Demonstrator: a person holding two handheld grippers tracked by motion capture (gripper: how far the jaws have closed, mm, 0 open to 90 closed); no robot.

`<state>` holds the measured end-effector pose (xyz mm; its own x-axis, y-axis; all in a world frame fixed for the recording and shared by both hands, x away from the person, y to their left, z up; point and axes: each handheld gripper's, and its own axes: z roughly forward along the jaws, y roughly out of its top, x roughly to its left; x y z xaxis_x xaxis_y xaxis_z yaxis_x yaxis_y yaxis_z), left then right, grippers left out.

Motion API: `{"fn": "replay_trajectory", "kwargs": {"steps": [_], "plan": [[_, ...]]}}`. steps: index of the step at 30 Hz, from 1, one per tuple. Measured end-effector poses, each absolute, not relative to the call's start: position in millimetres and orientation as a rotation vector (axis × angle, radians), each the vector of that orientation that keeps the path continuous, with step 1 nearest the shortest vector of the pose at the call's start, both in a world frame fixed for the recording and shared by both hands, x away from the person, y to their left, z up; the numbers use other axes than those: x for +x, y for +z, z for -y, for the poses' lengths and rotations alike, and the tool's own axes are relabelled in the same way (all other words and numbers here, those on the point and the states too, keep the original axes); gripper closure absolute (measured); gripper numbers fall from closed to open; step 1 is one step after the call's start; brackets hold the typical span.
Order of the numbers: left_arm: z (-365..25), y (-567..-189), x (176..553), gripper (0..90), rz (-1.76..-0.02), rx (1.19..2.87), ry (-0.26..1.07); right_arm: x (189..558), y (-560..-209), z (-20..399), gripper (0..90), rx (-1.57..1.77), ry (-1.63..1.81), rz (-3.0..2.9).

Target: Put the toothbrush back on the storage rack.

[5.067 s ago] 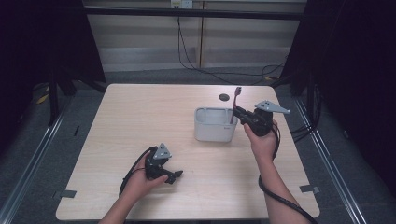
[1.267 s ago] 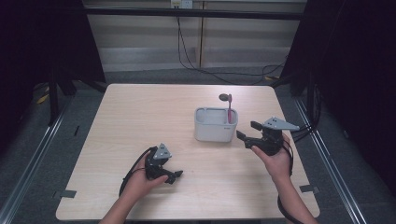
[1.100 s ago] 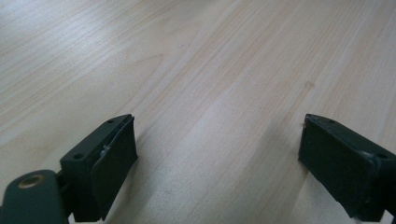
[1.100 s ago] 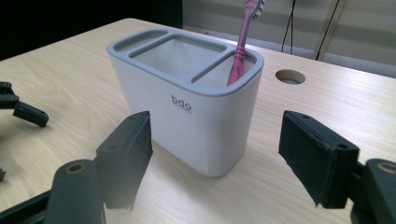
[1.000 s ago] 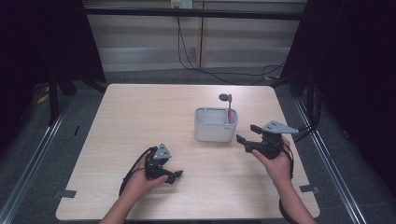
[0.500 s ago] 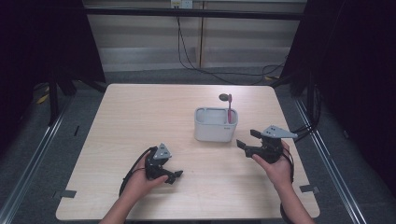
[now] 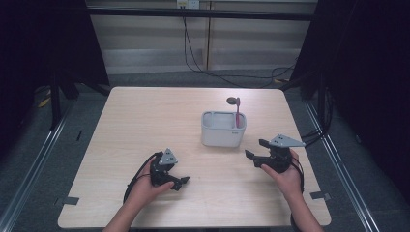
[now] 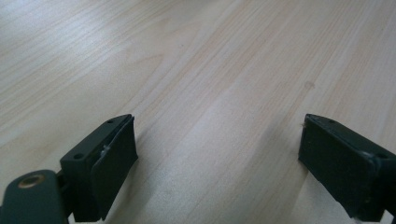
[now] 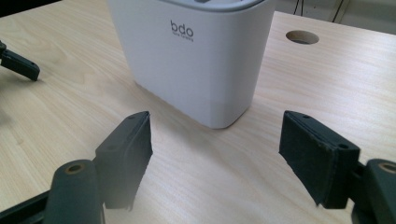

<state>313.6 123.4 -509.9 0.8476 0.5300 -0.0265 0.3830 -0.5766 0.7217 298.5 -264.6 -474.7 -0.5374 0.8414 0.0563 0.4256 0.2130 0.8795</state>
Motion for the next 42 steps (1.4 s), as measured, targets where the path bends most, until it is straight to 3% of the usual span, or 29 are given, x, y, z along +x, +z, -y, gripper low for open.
{"fn": "replay_trajectory", "kwargs": {"steps": [42], "plan": [[-123.4,-509.9,313.5,10.8,-0.660,2.254,0.245,297.8,-507.6,262.5,25.9,1.138,1.087,-2.247]]}}
